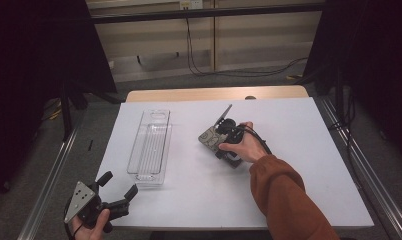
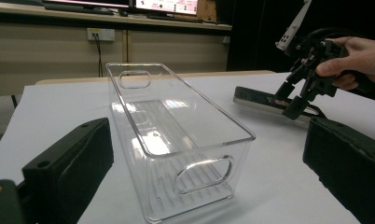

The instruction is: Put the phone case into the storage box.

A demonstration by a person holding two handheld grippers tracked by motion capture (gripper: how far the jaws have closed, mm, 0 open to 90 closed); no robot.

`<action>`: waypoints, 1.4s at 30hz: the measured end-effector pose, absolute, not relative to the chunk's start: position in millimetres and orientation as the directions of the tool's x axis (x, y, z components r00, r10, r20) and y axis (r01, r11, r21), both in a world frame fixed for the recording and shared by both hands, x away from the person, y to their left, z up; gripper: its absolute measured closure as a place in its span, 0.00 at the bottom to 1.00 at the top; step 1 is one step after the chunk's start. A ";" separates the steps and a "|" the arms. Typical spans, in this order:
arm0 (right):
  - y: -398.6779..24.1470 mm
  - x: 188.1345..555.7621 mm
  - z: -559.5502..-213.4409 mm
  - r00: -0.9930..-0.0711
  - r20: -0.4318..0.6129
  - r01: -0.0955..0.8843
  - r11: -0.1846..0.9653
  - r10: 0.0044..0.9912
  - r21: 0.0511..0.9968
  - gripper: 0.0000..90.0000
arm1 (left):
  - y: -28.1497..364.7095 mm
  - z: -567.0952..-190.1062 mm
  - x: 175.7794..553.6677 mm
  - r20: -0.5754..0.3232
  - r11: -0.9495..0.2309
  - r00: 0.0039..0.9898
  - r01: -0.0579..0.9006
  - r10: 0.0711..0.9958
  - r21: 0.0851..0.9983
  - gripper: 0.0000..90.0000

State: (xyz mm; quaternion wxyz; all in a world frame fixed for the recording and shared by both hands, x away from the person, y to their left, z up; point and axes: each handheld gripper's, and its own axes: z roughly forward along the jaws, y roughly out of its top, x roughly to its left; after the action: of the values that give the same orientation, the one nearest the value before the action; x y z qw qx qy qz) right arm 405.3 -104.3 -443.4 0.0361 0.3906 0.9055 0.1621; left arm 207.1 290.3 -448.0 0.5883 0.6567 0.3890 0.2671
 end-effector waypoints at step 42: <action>-138.7 374.0 -407.8 -0.800 0.051 0.521 0.649 0.598 0.554 0.13 | 288.3 -444.0 208.9 -0.067 -0.066 0.587 0.202 0.807 0.977 0.02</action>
State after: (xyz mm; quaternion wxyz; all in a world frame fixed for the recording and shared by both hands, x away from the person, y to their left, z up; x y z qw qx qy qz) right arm 374.0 -138.7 -407.8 0.0680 0.3090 0.9055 0.2826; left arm 208.9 288.3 -444.0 0.5746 0.6808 0.3702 0.2632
